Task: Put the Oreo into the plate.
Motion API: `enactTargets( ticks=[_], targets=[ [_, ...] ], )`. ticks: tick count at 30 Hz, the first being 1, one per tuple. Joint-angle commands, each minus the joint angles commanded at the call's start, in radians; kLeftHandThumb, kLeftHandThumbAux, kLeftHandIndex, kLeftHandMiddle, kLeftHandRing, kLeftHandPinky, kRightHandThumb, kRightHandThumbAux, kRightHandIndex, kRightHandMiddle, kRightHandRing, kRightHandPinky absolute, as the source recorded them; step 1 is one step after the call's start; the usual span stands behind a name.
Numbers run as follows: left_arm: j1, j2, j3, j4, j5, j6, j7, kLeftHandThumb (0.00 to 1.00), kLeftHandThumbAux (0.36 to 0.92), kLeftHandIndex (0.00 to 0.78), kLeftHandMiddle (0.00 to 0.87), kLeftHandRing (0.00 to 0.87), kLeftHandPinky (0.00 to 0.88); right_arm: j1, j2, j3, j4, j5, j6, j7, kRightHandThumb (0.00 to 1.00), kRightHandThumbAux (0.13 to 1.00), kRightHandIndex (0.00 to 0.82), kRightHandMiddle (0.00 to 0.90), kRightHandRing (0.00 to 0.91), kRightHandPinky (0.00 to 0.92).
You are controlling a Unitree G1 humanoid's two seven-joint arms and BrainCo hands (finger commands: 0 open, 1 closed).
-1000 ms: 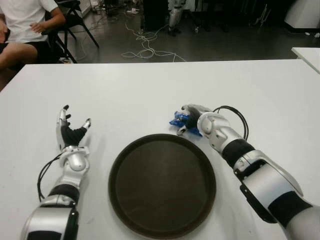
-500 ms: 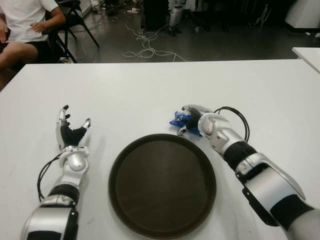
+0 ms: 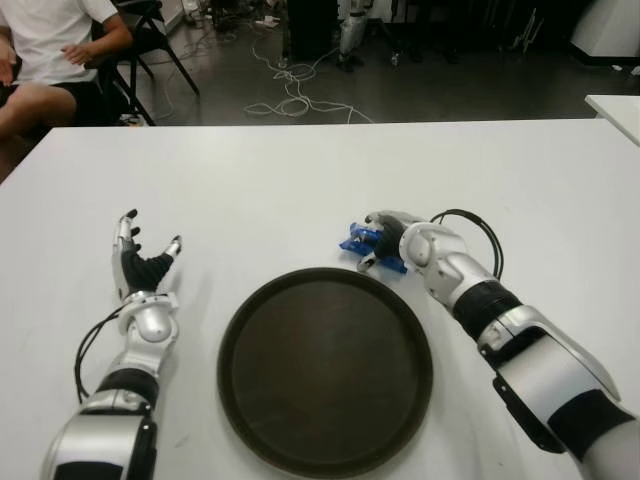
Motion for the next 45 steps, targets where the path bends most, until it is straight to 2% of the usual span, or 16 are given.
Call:
enactTargets(
  ticks=[9, 36, 45],
  targets=[
    [-0.002, 0.001, -0.004, 0.001, 0.005, 0.009, 0.01, 0.286, 0.767, 0.112, 0.103, 0.126, 0.189, -0.006, -0.007, 0.005, 0.005, -0.003, -0.014, 0.008, 0.0, 0.721, 0.059, 0.099, 0.066, 0.0],
    [-0.003, 0.001, -0.003, -0.001, -0.001, 0.022, -0.005, 0.245, 0.755, 0.094, 0.082, 0.093, 0.141, -0.022, -0.006, -0.003, 0.04, 0.006, -0.035, 0.009, 0.0, 0.698, 0.071, 0.096, 0.064, 0.0],
    [-0.003, -0.001, 0.003, 0.001, -0.009, 0.015, -0.014, 0.277, 0.764, 0.106, 0.094, 0.116, 0.186, -0.033, 0.002, -0.009, 0.081, 0.006, -0.064, -0.021, 0.0, 0.714, 0.073, 0.105, 0.076, 0.0]
  ],
)
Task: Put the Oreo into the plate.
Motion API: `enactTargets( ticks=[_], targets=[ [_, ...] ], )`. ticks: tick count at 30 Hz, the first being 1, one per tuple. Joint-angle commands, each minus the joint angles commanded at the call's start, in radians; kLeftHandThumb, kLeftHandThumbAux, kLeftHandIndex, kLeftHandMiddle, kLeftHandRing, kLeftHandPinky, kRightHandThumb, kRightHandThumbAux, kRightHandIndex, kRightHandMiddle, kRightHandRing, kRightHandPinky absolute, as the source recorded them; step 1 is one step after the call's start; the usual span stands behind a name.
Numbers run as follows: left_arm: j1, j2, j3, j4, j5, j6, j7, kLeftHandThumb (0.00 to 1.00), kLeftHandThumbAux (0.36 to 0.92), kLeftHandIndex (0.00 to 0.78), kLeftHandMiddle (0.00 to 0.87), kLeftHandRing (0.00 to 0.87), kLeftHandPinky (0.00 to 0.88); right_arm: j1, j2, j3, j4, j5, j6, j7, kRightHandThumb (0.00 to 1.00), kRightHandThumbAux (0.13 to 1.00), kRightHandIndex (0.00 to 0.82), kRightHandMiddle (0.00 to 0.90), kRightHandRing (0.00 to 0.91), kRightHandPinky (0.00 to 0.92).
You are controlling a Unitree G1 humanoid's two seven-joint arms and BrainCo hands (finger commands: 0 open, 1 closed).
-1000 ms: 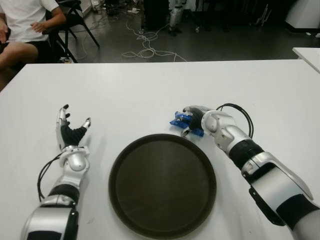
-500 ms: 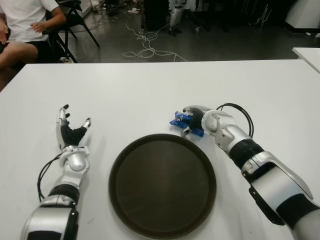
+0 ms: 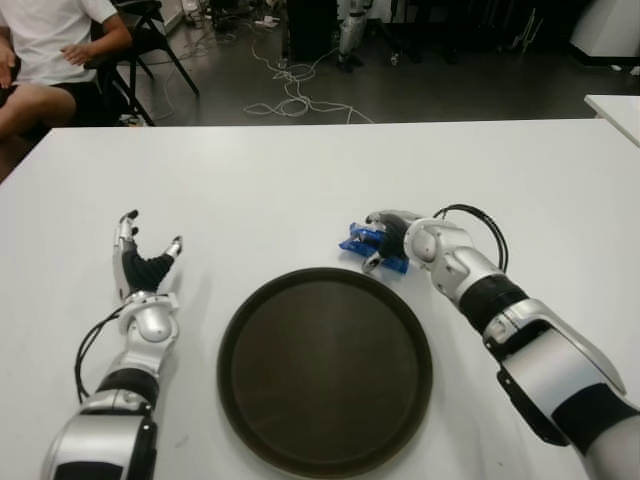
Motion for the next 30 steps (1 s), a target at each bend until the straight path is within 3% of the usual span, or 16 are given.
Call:
enactTargets(
  ticks=[7, 14, 15, 17, 18, 21, 22, 26, 27, 30],
  targets=[
    [0.003, 0.002, -0.002, 0.0, 0.005, -0.012, 0.005, 0.298, 0.761, 0.113, 0.095, 0.114, 0.173, -0.002, 0.007, -0.004, 0.018, -0.002, -0.007, -0.036, 0.0, 0.714, 0.073, 0.106, 0.077, 0.0],
    [0.005, 0.002, -0.005, -0.003, 0.01, -0.012, 0.01, 0.253, 0.764, 0.106, 0.101, 0.118, 0.162, 0.015, 0.018, -0.029, 0.027, 0.009, -0.021, -0.14, 0.0, 0.736, 0.091, 0.128, 0.102, 0.011],
    [0.004, 0.002, -0.004, -0.003, 0.009, -0.01, 0.011, 0.251, 0.765, 0.106, 0.101, 0.118, 0.162, 0.025, 0.023, -0.045, 0.042, 0.017, -0.043, -0.203, 0.0, 0.737, 0.095, 0.131, 0.106, 0.013],
    [0.004, 0.001, -0.004, -0.002, 0.009, -0.006, 0.012, 0.246, 0.765, 0.101, 0.104, 0.126, 0.167, 0.039, 0.031, -0.071, 0.061, 0.031, -0.076, -0.306, 0.0, 0.783, 0.173, 0.202, 0.186, 0.115],
    [0.003, 0.001, -0.004, -0.001, 0.009, -0.005, 0.014, 0.249, 0.768, 0.1, 0.107, 0.13, 0.174, 0.044, 0.035, -0.083, 0.062, 0.037, -0.087, -0.354, 0.0, 0.825, 0.236, 0.265, 0.262, 0.215],
    [0.002, 0.001, -0.004, 0.001, 0.01, -0.005, 0.016, 0.253, 0.773, 0.099, 0.107, 0.132, 0.186, 0.048, 0.044, -0.1, 0.071, 0.048, -0.105, -0.428, 0.008, 0.906, 0.363, 0.429, 0.449, 0.446],
    [0.002, 0.001, -0.004, 0.0, 0.01, -0.006, 0.016, 0.254, 0.774, 0.099, 0.108, 0.132, 0.186, 0.049, 0.046, -0.105, 0.078, 0.052, -0.114, -0.449, 0.014, 0.915, 0.379, 0.452, 0.472, 0.474],
    [0.003, 0.0, -0.003, -0.002, 0.008, -0.011, 0.013, 0.253, 0.777, 0.101, 0.115, 0.14, 0.198, 0.048, 0.052, -0.118, 0.1, 0.062, -0.137, -0.503, 0.112, 0.932, 0.48, 0.581, 0.6, 0.619],
    [0.003, 0.0, -0.003, -0.002, 0.007, -0.011, 0.013, 0.257, 0.778, 0.103, 0.118, 0.143, 0.2, 0.047, 0.053, -0.119, 0.104, 0.064, -0.141, -0.511, 0.32, 0.861, 0.462, 0.613, 0.631, 0.647],
    [0.004, 0.002, -0.004, -0.002, 0.009, -0.012, 0.012, 0.267, 0.777, 0.108, 0.12, 0.145, 0.203, 0.047, 0.057, -0.13, 0.114, 0.076, -0.153, -0.537, 0.57, 0.775, 0.443, 0.68, 0.692, 0.692]
  ],
)
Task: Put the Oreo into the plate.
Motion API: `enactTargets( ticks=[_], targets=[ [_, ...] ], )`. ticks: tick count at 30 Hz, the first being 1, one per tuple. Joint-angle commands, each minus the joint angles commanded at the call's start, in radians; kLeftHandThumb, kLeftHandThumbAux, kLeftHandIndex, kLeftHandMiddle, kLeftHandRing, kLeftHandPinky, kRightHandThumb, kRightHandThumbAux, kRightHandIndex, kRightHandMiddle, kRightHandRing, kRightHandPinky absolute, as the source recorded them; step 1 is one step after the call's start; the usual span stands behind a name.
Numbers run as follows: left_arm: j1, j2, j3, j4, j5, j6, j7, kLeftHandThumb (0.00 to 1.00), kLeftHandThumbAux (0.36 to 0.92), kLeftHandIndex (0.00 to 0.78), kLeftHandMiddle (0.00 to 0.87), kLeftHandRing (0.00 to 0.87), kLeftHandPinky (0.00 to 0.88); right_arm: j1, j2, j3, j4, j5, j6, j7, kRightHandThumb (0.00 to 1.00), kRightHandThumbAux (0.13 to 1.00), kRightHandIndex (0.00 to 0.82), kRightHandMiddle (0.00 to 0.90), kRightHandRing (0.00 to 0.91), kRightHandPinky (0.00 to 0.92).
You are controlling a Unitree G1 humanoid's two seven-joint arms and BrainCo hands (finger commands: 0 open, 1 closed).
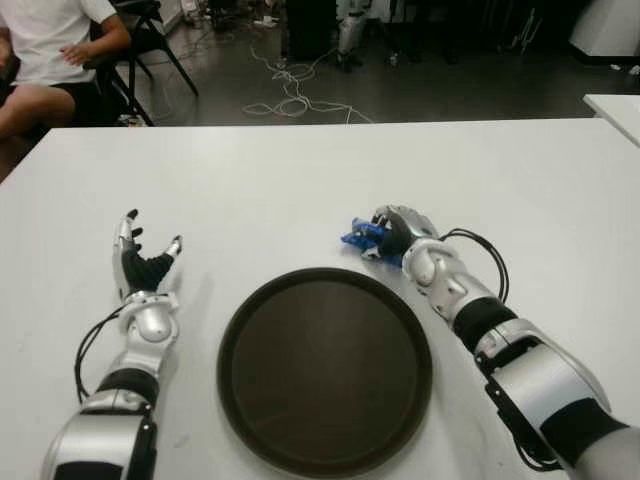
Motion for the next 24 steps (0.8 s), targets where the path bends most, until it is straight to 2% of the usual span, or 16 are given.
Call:
enactTargets(
  ticks=[3, 6, 13, 24],
  targets=[
    [0.0, 0.001, -0.001, 0.001, 0.002, 0.001, 0.001, 0.267, 0.774, 0.11, 0.117, 0.142, 0.197, -0.001, 0.003, -0.009, 0.008, 0.008, -0.01, -0.012, 0.652, 0.746, 0.437, 0.712, 0.722, 0.715],
    [0.0, 0.002, -0.003, 0.002, 0.004, 0.001, 0.002, 0.266, 0.771, 0.112, 0.115, 0.134, 0.178, 0.004, 0.011, -0.04, 0.008, 0.039, -0.026, -0.02, 0.679, 0.736, 0.437, 0.739, 0.747, 0.739],
    [0.001, 0.0, -0.002, 0.0, 0.001, 0.004, 0.002, 0.274, 0.764, 0.106, 0.101, 0.117, 0.155, 0.013, 0.016, -0.074, 0.001, 0.08, -0.053, -0.03, 0.695, 0.728, 0.438, 0.786, 0.793, 0.794],
    [0.001, -0.002, 0.006, -0.002, -0.01, 0.002, -0.012, 0.288, 0.765, 0.109, 0.097, 0.115, 0.164, 0.014, 0.021, -0.099, -0.011, 0.106, -0.051, -0.017, 0.696, 0.727, 0.439, 0.803, 0.806, 0.802]
  ],
)
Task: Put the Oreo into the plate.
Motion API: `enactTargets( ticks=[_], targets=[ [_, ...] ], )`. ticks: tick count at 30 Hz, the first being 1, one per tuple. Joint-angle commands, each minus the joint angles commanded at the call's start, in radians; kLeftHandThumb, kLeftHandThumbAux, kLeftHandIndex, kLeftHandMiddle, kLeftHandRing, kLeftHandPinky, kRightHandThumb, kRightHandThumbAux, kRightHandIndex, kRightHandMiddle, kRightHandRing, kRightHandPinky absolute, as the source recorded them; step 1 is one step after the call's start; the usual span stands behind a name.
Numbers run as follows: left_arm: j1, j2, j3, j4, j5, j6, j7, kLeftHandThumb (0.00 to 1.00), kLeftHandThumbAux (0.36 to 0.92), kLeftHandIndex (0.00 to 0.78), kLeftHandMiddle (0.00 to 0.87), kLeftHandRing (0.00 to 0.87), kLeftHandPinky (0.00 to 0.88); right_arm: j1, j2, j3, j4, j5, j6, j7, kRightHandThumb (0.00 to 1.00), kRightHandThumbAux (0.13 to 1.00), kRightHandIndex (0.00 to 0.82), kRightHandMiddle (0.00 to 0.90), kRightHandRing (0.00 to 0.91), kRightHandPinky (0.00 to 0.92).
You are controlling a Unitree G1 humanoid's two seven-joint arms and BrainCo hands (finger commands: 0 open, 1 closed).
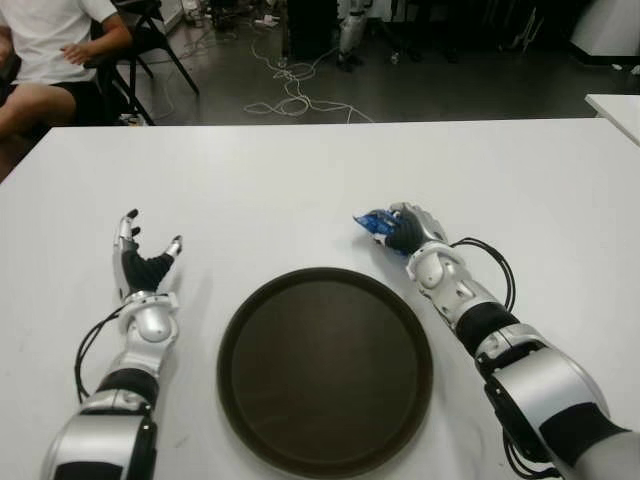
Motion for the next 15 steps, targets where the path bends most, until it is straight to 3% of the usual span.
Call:
enactTargets(
  ticks=[15],
  targets=[
    [-0.001, 0.001, -0.003, 0.002, 0.007, 0.002, 0.01, 0.293, 0.767, 0.117, 0.085, 0.099, 0.155, 0.017, 0.0, -0.03, -0.018, 0.03, -0.039, 0.013, 0.694, 0.729, 0.438, 0.81, 0.813, 0.808]
  ],
)
